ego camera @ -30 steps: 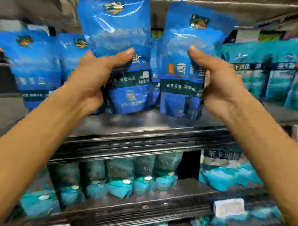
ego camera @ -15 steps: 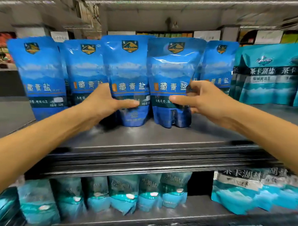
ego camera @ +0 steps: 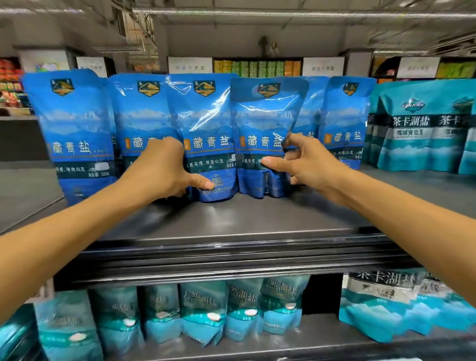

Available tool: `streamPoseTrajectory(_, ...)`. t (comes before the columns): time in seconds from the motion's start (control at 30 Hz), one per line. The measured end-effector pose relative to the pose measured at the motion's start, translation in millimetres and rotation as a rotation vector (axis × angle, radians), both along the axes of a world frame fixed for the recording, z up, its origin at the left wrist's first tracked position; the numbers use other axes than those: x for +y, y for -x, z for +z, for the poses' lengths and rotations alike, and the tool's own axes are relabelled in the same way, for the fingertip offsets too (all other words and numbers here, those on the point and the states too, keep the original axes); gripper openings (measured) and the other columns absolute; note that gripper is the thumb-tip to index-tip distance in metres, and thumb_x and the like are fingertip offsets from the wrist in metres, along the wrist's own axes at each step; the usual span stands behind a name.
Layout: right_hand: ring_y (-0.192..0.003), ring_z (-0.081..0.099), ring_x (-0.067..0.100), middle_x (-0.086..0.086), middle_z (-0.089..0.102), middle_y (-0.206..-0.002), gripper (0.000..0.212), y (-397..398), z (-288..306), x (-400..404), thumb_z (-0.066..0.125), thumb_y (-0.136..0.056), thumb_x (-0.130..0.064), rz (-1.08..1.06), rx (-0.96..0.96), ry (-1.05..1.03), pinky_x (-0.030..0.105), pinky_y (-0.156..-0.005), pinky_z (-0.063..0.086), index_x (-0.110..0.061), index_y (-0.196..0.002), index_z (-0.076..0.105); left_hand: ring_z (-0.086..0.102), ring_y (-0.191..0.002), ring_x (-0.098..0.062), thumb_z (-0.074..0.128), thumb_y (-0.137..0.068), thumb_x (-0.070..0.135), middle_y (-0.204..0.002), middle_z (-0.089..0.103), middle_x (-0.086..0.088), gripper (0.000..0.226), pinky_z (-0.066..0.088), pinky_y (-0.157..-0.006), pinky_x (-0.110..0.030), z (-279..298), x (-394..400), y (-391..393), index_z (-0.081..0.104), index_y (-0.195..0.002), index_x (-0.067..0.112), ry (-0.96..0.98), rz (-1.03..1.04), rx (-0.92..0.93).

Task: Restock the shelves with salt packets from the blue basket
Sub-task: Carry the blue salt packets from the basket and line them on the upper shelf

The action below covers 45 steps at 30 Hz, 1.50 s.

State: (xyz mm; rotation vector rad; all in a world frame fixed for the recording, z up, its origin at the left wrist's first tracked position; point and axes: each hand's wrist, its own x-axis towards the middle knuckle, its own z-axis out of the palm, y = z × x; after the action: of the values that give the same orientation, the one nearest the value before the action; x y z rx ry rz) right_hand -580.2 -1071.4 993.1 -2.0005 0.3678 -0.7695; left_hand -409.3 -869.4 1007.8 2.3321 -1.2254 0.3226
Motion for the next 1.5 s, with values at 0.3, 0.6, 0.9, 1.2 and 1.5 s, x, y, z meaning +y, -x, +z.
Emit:
streamPoseTrajectory(0.3,-0.054,0.044,0.009,-0.013,0.053,-0.047,0.022,0.3,-2.3,0.6,0.077,-0.088,-0.031,0.027,-0.011,0.019,0.031,-0.056,0.041,-0.028,-0.098,0.058,0.06,-0.043,-0.004,0.085,-0.062,0.057,-0.044,0.065,0.004,0.049,0.051,-0.058,-0.029,-2.2,0.1,-5.1,0.069,-0.062,0.011,-0.015,-0.004,-0.252)
streamPoseTrajectory(0.6,-0.058,0.046,0.011,-0.008,0.049,-0.055,0.031,-0.6,-1.9,0.7,0.076,-0.086,-0.041,-0.029,0.044,0.033,0.025,-0.055,0.048,-0.015,-0.09,0.058,0.067,-0.072,-0.033,0.081,-0.071,0.059,-0.061,0.064,-0.005,0.062,0.046,-0.062,-0.038,-11.2,9.3,8.2,0.043,-0.079,0.011,0.019,0.096,-0.402)
streamPoseTrajectory(0.9,-0.046,0.045,0.008,0.001,0.05,-0.056,0.033,5.6,-2.1,6.0,0.074,-0.089,-0.041,0.015,0.069,0.008,0.028,-0.056,0.046,-0.019,-0.073,0.055,0.06,-0.061,-0.029,0.061,-0.086,0.063,-0.094,0.061,-0.002,0.05,0.024,-0.048,-0.028,-23.3,-13.9,41.1,0.056,-0.102,0.016,0.019,-0.25,-1.017)
streamPoseTrajectory(1.2,-0.053,0.045,0.013,0.012,0.047,-0.073,0.031,7.8,-1.3,7.4,0.073,-0.091,-0.038,0.007,0.04,-0.062,0.029,-0.057,0.05,-0.01,-0.088,0.06,0.058,-0.055,-0.026,0.068,-0.084,0.056,-0.101,0.055,-0.006,0.061,0.021,-0.042,-0.027,-13.4,-41.9,40.0,0.039,-0.118,0.014,-0.067,-0.351,-1.198)
streamPoseTrajectory(1.5,-0.067,0.06,0.021,0.015,0.062,-0.09,0.036,6.1,0.4,5.9,0.074,-0.09,-0.037,0.028,-0.024,-0.213,0.033,-0.064,0.056,-0.01,-0.111,0.063,0.055,-0.049,-0.025,0.059,-0.084,0.02,-0.086,0.059,-0.008,0.012,0.032,-0.038,-0.024,-14.8,-48.0,41.4,0.058,-0.094,0.013,0.018,-0.396,-1.264)
